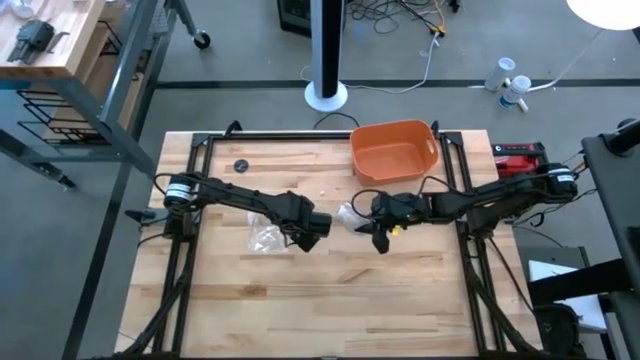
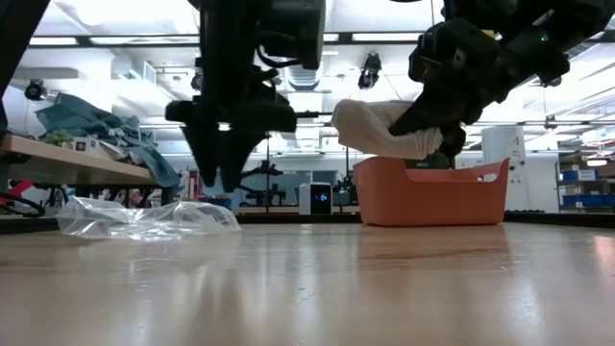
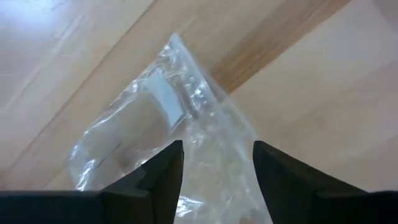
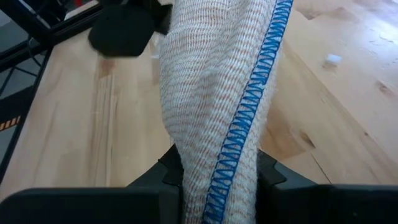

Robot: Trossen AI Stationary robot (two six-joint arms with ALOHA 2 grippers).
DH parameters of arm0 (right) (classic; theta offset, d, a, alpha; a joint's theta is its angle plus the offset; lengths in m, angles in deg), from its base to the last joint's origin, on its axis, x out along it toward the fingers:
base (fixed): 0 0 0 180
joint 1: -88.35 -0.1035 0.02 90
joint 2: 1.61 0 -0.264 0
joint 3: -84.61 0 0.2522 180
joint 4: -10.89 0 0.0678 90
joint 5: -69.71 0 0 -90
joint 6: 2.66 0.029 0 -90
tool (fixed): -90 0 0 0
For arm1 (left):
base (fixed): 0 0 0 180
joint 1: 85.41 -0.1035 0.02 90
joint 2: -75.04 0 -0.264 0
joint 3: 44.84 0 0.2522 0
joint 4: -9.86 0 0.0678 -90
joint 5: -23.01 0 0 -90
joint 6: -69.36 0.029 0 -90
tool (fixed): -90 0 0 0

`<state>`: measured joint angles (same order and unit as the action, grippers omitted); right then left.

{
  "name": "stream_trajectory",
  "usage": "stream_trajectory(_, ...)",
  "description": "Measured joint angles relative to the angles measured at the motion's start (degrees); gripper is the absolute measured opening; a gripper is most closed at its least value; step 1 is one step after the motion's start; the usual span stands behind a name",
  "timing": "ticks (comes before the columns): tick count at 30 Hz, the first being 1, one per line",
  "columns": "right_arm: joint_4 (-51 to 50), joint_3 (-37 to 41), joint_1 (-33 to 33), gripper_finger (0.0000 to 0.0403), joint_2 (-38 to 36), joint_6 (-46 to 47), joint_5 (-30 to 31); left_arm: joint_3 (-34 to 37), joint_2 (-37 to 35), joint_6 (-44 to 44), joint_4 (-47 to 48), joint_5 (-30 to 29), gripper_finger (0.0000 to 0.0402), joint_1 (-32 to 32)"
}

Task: Roll bandage
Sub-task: Put the rolled brown bandage into the transparent zip bag

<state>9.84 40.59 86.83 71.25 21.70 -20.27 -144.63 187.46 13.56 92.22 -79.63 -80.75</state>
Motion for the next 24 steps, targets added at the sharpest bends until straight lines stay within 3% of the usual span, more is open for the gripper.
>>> stream_trajectory(8,-0.1,0.0,0.0,0.0081,0.0,-0.1,0.0,4.1,0.1,-0.8,-3.8,3.1,0.0202,-0.1)
stream_trajectory(13,0.0,0.0,0.0,0.0081,0.0,-0.2,0.0,7.5,0.1,-0.7,-6.8,3.1,0.019,-0.1)
stream_trajectory(16,0.0,0.0,0.0,0.0081,0.0,-0.3,0.0,9.1,0.1,2.2,-8.4,5.8,0.0147,-0.1)
stream_trajectory(20,0.0,0.0,0.0,0.0081,0.0,-0.4,0.0,10.8,-0.3,8.0,-10.1,4.8,0.0023,0.3)
stream_trajectory(24,0.4,0.0,-0.2,0.0081,0.0,-1.1,0.0,11.5,-4.0,10.4,-19.7,2.7,0.0005,1.1)
